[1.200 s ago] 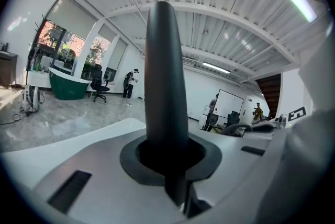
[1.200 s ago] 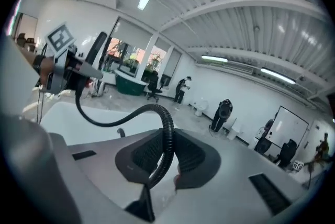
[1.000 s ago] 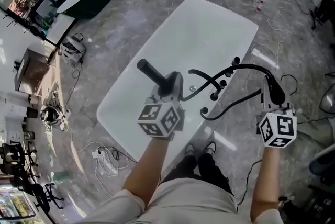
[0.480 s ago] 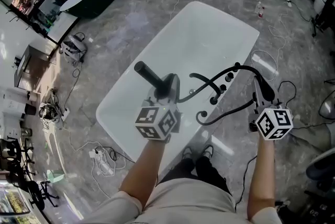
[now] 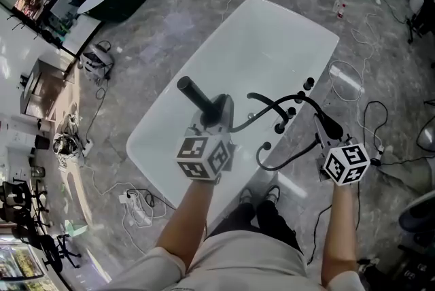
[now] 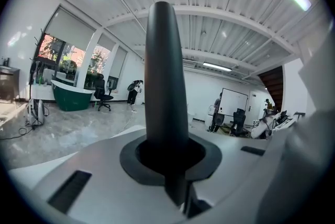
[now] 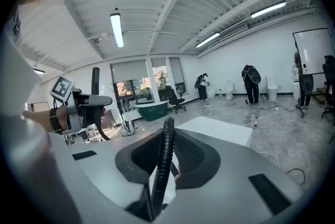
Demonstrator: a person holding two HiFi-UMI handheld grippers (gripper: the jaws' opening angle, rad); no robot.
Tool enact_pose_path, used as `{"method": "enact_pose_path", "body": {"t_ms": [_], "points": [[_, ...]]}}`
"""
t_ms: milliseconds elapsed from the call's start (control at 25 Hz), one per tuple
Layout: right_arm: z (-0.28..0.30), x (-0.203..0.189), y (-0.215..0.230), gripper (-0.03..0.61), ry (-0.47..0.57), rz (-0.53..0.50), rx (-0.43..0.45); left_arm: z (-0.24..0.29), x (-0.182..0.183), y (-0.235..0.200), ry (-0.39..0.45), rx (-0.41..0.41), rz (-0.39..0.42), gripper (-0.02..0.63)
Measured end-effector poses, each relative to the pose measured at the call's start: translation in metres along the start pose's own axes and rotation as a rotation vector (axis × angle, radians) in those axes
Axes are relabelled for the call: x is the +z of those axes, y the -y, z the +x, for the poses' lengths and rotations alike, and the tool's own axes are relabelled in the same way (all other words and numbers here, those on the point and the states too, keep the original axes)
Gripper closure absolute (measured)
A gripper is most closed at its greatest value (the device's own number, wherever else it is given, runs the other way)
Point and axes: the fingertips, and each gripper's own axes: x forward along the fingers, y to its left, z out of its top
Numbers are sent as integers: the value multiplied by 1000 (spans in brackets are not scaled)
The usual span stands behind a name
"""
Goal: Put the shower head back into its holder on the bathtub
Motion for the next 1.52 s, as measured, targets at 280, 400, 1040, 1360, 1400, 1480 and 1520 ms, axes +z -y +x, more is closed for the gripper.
{"method": "enact_pose_path", "body": {"t_ms": [280,400,1040,1360,1400,1480,1520], "points": [[2,-34,-3,512,-96,-16,16,-2,28,-18,10,37,47,574],[-2,-30,-1,512,-96,-42,-19,4,16,-17,-28,28,53,574],[-33,139,-20,512,215,-809,-259,15,27,34,54,-95,19,574],[8,84,-28,512,107,-808,-294,13,16,8,31,-29,13,574],[2,97,-21,512,135,-822,-343,13,17,7,37,-28,9,574],[-7,112,-8,512,142,-873,-432,14,17,10,43,-33,7,574],[-8,113,-5,512,123,-910,-455,14,17,13,43,-39,8,574]]}}
